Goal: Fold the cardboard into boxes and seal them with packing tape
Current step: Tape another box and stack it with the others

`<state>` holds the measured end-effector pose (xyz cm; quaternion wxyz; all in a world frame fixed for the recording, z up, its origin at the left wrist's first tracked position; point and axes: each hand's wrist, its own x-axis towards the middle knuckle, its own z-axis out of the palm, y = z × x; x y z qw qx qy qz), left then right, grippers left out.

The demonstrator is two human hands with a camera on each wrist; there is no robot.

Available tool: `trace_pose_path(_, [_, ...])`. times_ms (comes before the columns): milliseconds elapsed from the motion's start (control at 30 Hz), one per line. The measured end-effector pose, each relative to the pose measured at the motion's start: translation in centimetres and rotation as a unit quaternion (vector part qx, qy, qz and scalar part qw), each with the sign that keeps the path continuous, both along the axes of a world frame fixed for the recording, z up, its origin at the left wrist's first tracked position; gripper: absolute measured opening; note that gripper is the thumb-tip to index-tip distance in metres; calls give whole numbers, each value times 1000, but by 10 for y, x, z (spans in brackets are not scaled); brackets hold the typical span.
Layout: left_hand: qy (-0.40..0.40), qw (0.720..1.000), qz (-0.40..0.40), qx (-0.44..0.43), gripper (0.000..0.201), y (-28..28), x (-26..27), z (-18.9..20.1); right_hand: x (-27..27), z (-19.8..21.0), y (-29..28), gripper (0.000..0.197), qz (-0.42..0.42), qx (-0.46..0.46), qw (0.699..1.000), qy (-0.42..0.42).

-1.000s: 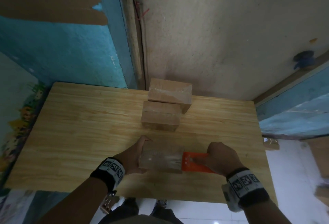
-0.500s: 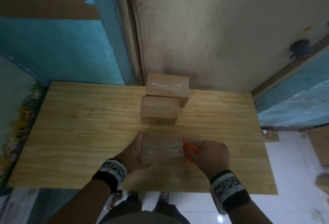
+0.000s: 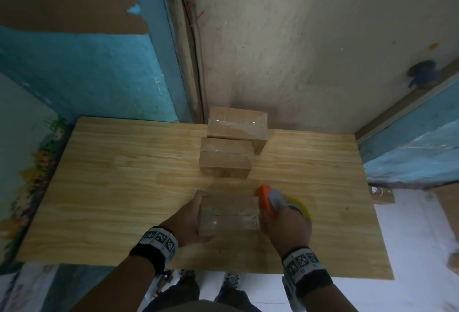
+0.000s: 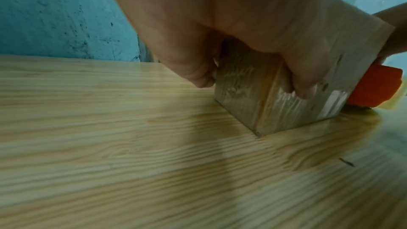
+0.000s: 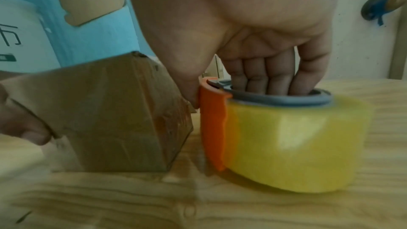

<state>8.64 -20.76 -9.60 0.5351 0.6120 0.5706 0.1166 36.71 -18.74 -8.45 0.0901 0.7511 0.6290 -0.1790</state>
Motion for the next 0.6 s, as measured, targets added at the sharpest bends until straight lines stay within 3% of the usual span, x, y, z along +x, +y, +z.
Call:
trace_pose_path(100, [-7, 1000, -3, -7, 102, 0, -2, 1, 1, 6, 9, 56, 1, -29, 999, -20])
trace_pose_path(200, [-23, 999, 47, -10, 99, -1, -7, 6, 5, 18, 22, 69, 0, 15, 1000, -20])
trace_pose_path(333, [-40, 993, 110, 3, 93, -1, -14, 15, 9, 27, 26, 46, 111, 6, 983, 146])
trace_pose_path(467, [-42, 994, 96, 13, 93, 0, -21, 19, 1, 35, 20, 97, 128, -96, 907, 390])
trace_pose_path(533, [-36, 995, 90, 19, 94, -1, -21, 19, -5, 39, 15, 95, 77, -123, 868, 475])
trace_pose_path(600, [-34, 994, 106, 21, 95, -2, -23, 16, -13, 41, 5, 89, 27, -84, 875, 475])
